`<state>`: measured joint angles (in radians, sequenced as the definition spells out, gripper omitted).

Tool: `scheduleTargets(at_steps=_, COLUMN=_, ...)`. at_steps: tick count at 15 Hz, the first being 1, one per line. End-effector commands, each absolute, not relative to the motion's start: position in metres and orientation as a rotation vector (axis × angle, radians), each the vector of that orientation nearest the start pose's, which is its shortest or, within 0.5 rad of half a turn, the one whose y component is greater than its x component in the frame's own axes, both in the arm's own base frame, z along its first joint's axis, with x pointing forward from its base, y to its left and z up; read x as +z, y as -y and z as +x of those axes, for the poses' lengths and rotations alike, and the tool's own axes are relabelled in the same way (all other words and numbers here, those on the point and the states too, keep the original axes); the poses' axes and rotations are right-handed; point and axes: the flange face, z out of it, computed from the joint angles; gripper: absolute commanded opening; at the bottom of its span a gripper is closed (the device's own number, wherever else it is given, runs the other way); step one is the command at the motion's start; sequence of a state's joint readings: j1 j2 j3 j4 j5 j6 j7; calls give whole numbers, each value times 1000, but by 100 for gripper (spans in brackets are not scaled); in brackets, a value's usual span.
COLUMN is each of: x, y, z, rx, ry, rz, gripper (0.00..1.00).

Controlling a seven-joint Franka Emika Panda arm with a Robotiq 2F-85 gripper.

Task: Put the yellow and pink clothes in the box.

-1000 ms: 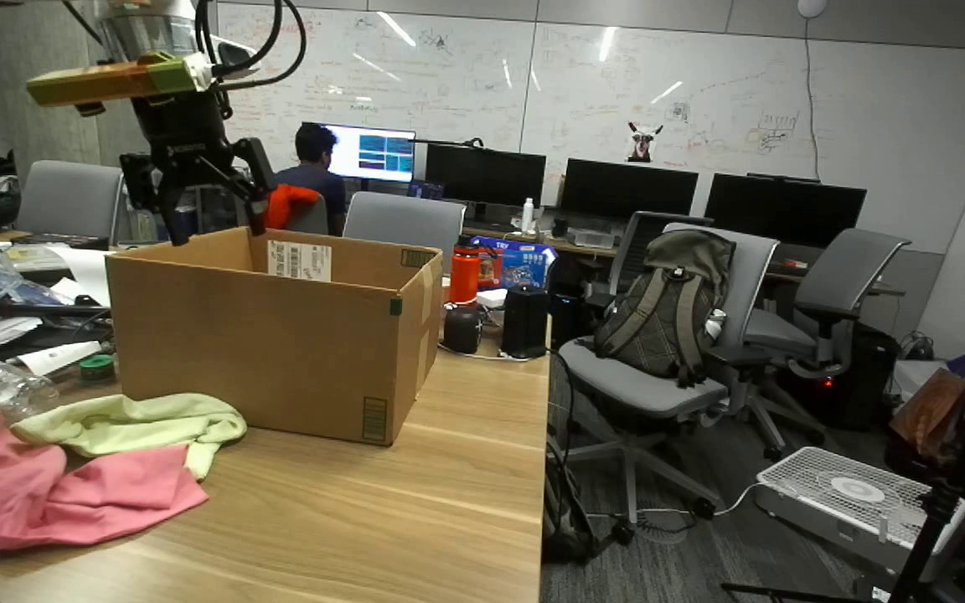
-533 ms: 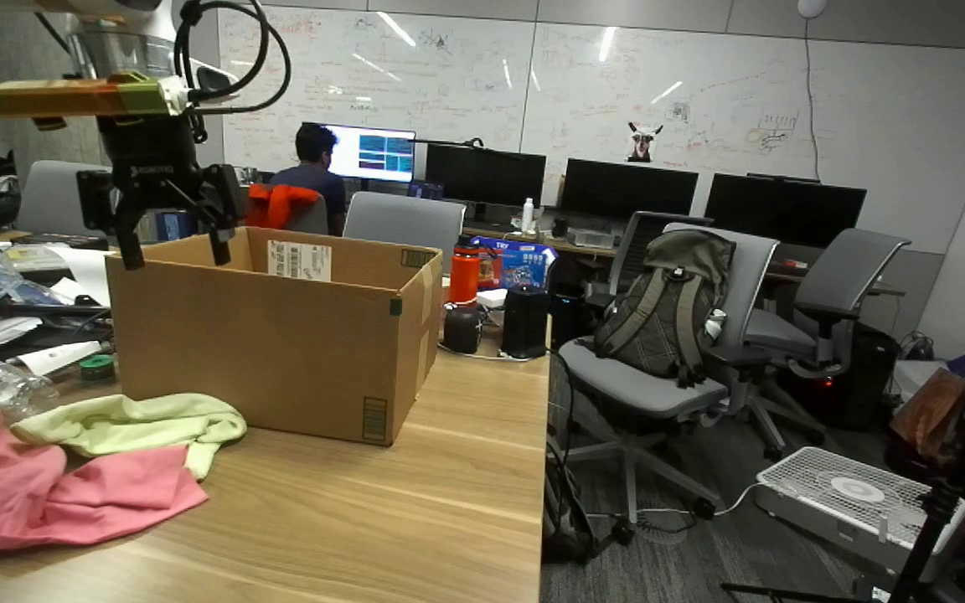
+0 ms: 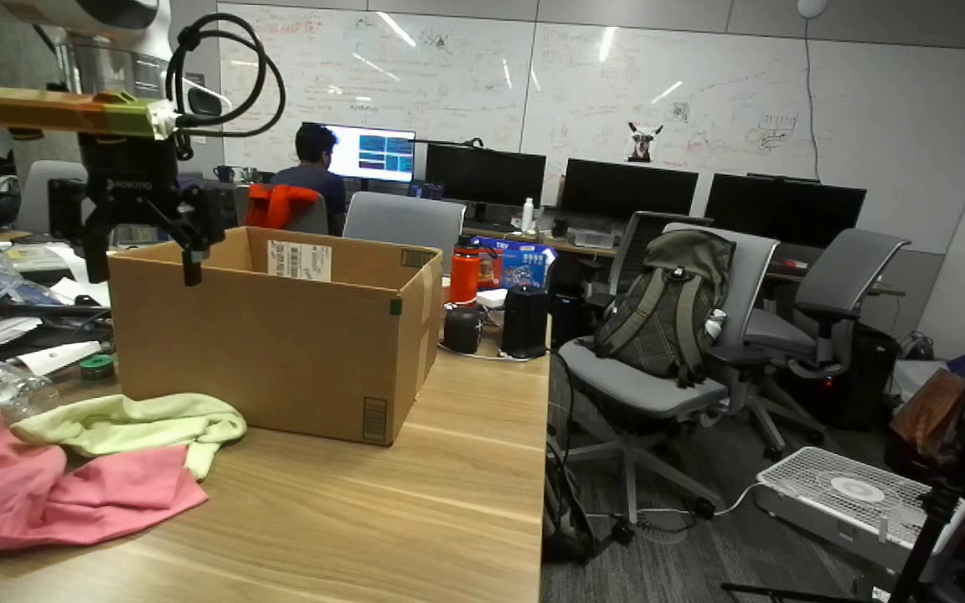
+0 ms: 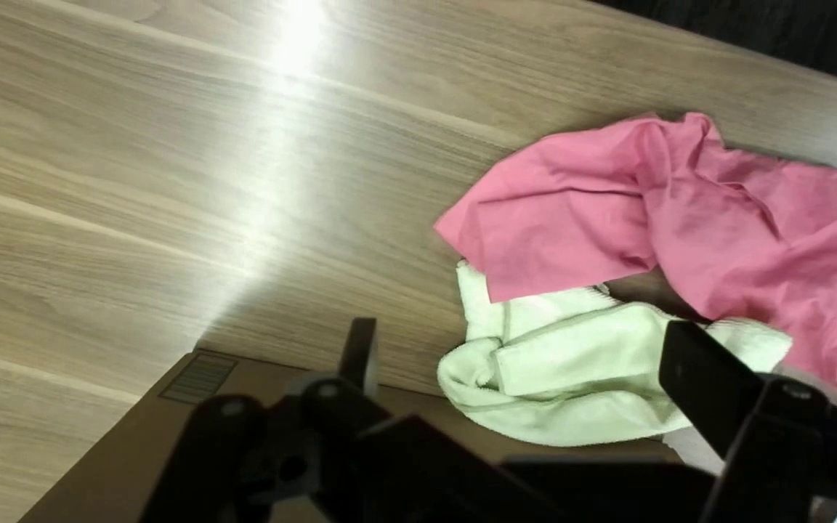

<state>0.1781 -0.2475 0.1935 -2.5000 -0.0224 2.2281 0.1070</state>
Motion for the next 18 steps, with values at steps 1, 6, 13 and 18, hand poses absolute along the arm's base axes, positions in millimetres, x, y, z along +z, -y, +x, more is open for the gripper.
scheduleTargets(at_steps=1, x=369, y=-159, z=402, rx=-10, ry=456, rz=-3118, gripper=100)
scheduleTargets(at_steps=6, x=350, y=-161, z=395, rx=17, ry=467, rz=-3079, gripper=100)
scheduleTargets(at_steps=13, x=309, y=-175, z=380, rx=28, ry=561, rz=-3062, gripper=100)
scheduleTargets(at_steps=18, x=278, y=-193, z=370, rx=80, ry=687, rz=-3031, gripper=100)
